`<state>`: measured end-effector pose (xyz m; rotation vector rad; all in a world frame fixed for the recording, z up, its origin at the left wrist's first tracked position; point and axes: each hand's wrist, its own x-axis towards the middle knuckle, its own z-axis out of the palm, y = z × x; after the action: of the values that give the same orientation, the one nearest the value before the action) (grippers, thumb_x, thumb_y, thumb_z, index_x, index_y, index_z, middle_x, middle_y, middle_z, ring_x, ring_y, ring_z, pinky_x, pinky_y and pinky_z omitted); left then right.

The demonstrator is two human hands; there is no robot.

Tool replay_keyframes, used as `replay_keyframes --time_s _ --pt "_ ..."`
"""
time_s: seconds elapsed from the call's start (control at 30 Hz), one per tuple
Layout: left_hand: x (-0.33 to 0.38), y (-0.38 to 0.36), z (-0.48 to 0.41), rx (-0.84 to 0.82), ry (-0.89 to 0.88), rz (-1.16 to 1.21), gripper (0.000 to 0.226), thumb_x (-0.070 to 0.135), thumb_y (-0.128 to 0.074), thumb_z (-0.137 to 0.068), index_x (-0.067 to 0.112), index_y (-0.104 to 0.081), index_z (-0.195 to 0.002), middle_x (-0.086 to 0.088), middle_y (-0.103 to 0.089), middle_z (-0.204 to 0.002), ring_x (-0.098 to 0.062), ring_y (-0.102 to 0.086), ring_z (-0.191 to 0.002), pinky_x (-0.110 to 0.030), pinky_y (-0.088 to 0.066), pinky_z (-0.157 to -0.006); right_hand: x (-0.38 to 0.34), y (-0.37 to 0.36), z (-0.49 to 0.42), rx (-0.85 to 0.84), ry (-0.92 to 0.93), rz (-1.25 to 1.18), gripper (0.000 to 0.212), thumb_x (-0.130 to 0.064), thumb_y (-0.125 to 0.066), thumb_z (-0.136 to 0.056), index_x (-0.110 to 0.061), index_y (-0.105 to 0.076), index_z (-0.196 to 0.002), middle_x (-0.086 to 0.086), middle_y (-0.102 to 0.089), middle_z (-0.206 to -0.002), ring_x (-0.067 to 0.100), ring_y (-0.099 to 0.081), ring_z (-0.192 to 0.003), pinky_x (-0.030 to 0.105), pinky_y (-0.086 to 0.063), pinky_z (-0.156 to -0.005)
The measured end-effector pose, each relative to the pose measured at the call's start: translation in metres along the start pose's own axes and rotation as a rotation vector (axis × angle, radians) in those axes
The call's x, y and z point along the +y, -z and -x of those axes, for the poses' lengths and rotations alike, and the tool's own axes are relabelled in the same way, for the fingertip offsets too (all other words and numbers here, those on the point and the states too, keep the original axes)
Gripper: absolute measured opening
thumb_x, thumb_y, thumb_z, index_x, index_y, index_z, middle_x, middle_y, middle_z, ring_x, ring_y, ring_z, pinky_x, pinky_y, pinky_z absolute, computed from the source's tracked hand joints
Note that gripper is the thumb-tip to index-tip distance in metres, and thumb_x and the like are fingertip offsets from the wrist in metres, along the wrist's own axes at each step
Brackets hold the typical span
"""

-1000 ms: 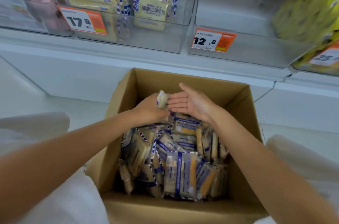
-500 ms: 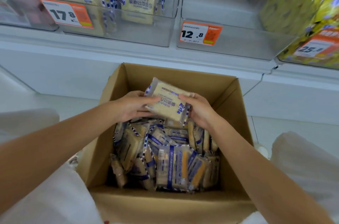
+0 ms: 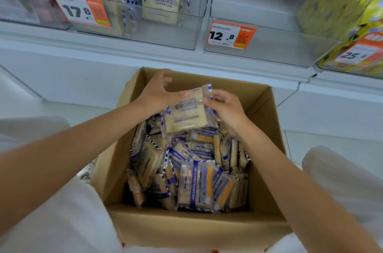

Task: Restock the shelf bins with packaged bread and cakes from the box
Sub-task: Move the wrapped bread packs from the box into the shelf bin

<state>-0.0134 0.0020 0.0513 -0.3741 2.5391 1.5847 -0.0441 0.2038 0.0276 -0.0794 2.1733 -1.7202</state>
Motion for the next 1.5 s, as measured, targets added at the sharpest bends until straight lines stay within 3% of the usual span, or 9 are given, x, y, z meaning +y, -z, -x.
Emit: replay_keyframes --time_s 0.1,0.23,0.43,0.57,0.87,1.1,1.23,1.37,1.5 --pt "-0.004 -0.008 0.003 -0.161 0.382 0.346 0.089 0.042 -0.079 -0.071 0.018 -0.036 -0.146 -0.004 -0.059 -0.134 -0.019 -0.058 -0.115 -0.036 -0.046 -0.097 0.016 0.015 0.002 0.058 -0.157 -0.344 0.023 -0.004 -0.06 -0.092 -0.005 -0.063 -0.115 0.013 -0.069 -0.116 0.028 -0.067 -0.108 0.036 -0.058 -0.086" --pt "-0.023 -0.025 -0.001 -0.345 0.518 0.538 0.036 0.022 -0.074 -0.081 0.012 -0.064 -0.114 -0.007 -0.075 -0.105 -0.022 -0.068 -0.108 -0.035 -0.055 -0.09 0.041 0.035 0.004 -0.127 -0.234 -0.35 0.03 -0.016 -0.057 -0.097 -0.005 -0.06 -0.124 0.012 -0.068 -0.121 0.025 -0.065 -0.112 0.037 -0.053 -0.096" --pt "-0.046 -0.022 -0.01 -0.201 0.518 0.462 0.026 0.02 -0.073 -0.084 0.014 -0.066 -0.108 -0.004 -0.076 -0.098 -0.013 -0.074 -0.081 -0.021 -0.057 -0.058 0.115 0.057 -0.002 -0.245 -0.388 0.618 0.072 -0.039 -0.072 -0.086 -0.016 -0.038 -0.145 0.006 -0.054 -0.134 0.019 -0.054 -0.116 0.025 -0.044 -0.088" --pt "-0.062 -0.021 -0.012 -0.125 0.56 0.445 0.029 0.022 -0.074 -0.085 0.019 -0.064 -0.112 -0.003 -0.073 -0.108 -0.018 -0.068 -0.099 -0.032 -0.057 -0.076 0.154 0.036 -0.001 -0.18 -0.281 0.801 0.057 -0.018 -0.065 -0.089 -0.015 -0.043 -0.142 0.007 -0.063 -0.094 0.02 -0.06 -0.082 0.034 -0.049 -0.067" --pt "-0.047 -0.012 -0.015 0.152 0.499 0.536 0.031 0.024 -0.07 -0.089 0.02 -0.06 -0.117 -0.004 -0.068 -0.114 -0.017 -0.064 -0.095 -0.039 -0.056 -0.084 0.001 0.077 -0.008 -0.143 -0.114 -0.107 0.033 0.002 -0.056 -0.089 -0.014 -0.062 -0.117 0.01 -0.069 -0.118 0.027 -0.065 -0.109 0.04 -0.053 -0.09" --pt "-0.016 -0.009 0.002 -0.215 0.39 0.623 0.049 0.055 -0.062 -0.079 0.022 -0.064 -0.115 -0.003 -0.074 -0.108 -0.02 -0.068 -0.104 -0.038 -0.057 -0.087 -0.033 0.018 -0.006 0.041 -0.071 -0.32 0.027 0.007 -0.05 -0.092 -0.012 -0.064 -0.104 0.012 -0.066 -0.108 0.03 -0.062 -0.099 0.042 -0.052 -0.085" --pt "-0.015 -0.006 0.002 -0.178 0.346 0.703 0.024 0.029 -0.067 -0.09 0.018 -0.063 -0.111 -0.006 -0.074 -0.107 -0.02 -0.069 -0.103 -0.036 -0.058 -0.084 -0.038 -0.007 -0.014 0.046 -0.029 -0.058 0.054 -0.014 -0.071 -0.087 -0.02 -0.047 -0.134 0.001 -0.058 -0.12 0.017 -0.063 -0.103 0.025 -0.053 -0.079" --pt "-0.017 0.002 0.001 -0.142 0.288 0.618 0.03 0.03 -0.07 -0.087 0.018 -0.062 -0.113 -0.005 -0.075 -0.105 -0.019 -0.07 -0.102 -0.038 -0.057 -0.088 -0.045 -0.014 -0.014 0.115 0.168 0.432 0.089 -0.032 -0.078 -0.08 -0.031 -0.025 -0.151 -0.002 -0.036 -0.147 0.015 -0.038 -0.135 0.034 -0.038 -0.109" --pt "-0.01 0.008 0.006 -0.264 0.246 0.632 0.047 0.057 -0.05 -0.093 0.022 -0.06 -0.124 -0.005 -0.074 -0.109 -0.022 -0.07 -0.104 -0.042 -0.057 -0.088 -0.052 -0.02 -0.009 -0.219 0.272 0.54 0.086 -0.03 -0.078 -0.08 -0.038 -0.029 -0.151 -0.013 -0.044 -0.145 0.006 -0.046 -0.129 0.033 -0.041 -0.109"
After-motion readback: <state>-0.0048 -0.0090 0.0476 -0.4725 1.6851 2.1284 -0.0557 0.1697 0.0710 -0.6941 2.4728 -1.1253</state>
